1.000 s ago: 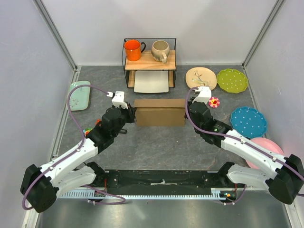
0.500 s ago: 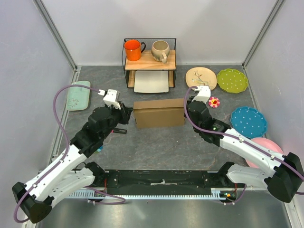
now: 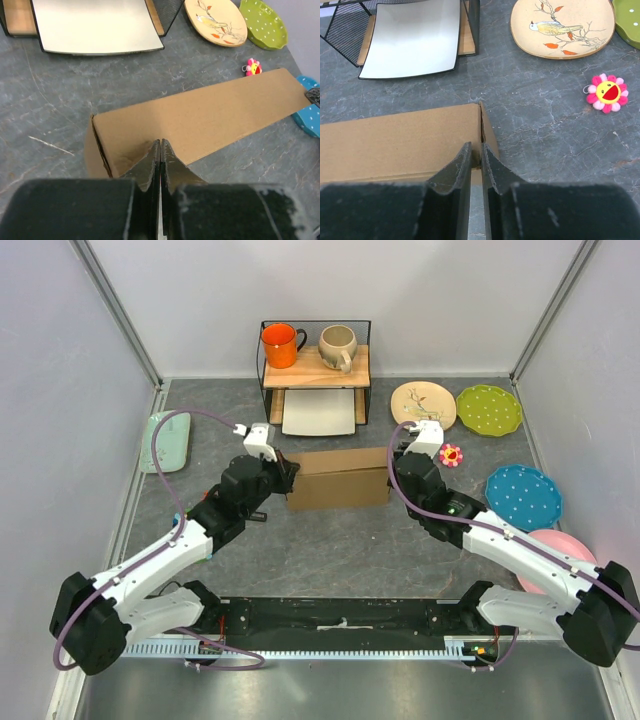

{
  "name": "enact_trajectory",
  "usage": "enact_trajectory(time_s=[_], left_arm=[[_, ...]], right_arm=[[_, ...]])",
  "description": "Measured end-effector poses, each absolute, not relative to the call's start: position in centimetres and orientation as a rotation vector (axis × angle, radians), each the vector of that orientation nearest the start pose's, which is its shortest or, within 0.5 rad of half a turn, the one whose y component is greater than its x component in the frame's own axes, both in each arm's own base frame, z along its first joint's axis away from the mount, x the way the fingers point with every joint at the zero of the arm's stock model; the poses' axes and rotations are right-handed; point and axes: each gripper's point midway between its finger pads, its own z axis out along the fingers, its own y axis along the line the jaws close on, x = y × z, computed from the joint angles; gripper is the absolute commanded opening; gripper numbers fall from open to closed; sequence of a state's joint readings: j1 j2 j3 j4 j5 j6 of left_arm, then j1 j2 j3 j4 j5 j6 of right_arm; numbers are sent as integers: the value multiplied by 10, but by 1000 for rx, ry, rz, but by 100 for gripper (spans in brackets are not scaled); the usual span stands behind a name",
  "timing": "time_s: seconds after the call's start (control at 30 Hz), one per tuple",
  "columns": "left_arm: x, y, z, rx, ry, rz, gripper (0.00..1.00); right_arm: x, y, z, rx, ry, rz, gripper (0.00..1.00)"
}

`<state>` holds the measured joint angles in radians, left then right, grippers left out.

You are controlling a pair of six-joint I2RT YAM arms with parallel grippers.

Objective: Fold the paper box

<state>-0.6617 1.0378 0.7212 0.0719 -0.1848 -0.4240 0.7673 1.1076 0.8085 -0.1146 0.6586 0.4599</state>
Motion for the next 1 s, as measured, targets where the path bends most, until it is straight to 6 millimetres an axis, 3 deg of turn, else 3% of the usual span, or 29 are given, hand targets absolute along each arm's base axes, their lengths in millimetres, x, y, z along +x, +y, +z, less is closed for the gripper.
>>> enact_trajectory(time_s=[0.07, 0.4, 0.63, 0.7, 0.8, 0.9, 1.0], left_arm=[[299, -215, 203, 64, 1884, -606, 2], [299, -214, 206, -21, 1810, -680, 2], [300, -214, 207, -20, 1812, -680, 2], [300, -214, 207, -21, 1812, -680, 2], [300, -214, 207, -20, 1811, -680, 2], [300, -214, 207, -20, 1811, -680, 3], [300, -213, 207, -23, 1814, -674, 6]], right_arm=[[311, 173, 210, 121, 1898, 183, 19], [307, 172, 218, 88, 1929, 185, 21], [312, 181, 280, 101, 1832, 278, 20], [312, 181, 281, 104, 1827, 281, 19], [312, 179, 253, 93, 1868, 248, 18], [311, 175, 200, 73, 1963, 189, 17], [315, 176, 199, 107, 1939, 216, 17]])
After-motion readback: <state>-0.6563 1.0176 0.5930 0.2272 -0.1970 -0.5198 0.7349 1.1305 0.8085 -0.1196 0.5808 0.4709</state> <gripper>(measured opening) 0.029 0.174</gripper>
